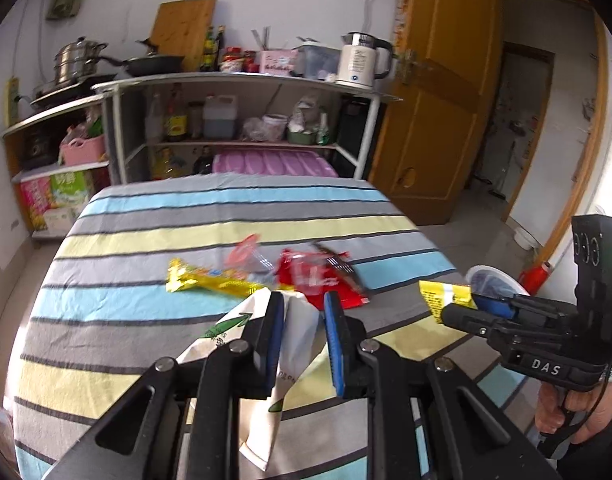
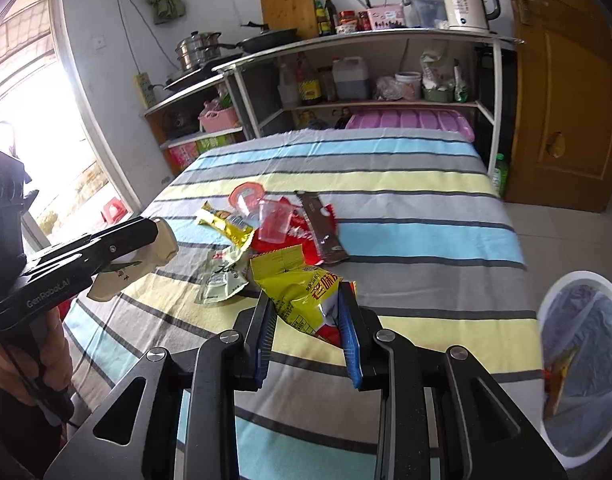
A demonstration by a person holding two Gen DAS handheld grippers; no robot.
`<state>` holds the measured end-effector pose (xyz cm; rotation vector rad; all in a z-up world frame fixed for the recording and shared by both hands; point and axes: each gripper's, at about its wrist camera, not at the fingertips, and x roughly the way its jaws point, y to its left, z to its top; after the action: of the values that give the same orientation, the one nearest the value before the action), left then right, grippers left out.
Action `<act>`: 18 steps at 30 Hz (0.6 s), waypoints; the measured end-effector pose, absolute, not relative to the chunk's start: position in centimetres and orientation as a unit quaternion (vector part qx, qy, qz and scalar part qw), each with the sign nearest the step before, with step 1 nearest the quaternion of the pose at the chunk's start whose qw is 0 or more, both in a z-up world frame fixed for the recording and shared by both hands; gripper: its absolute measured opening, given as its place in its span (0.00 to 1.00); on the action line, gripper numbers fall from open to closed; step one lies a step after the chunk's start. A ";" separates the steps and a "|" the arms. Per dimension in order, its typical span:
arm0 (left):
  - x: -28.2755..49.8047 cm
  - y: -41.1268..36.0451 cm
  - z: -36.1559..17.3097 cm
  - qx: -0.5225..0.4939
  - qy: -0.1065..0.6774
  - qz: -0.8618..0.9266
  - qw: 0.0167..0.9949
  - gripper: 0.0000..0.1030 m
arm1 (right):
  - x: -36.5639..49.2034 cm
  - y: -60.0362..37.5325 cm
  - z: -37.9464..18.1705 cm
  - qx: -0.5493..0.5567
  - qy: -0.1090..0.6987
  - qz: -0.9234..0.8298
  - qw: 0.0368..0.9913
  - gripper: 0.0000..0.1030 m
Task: Collect trash
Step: 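Grasp the white paper with the left tool while the right tool grasps the yellow wrapper, then carry the white paper and yellow wrapper over the wastebasket and open both tools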
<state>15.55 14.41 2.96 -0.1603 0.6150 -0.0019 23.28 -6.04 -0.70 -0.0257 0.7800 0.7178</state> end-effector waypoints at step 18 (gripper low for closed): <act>20.7 1.6 4.9 -0.045 0.302 -0.148 0.941 0.21 | 23.5 -17.6 0.4 0.025 0.361 0.242 0.900 0.30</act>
<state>20.74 1.61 4.86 -0.0920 0.6163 -0.3020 23.48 -17.62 0.43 0.0524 0.7464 0.5010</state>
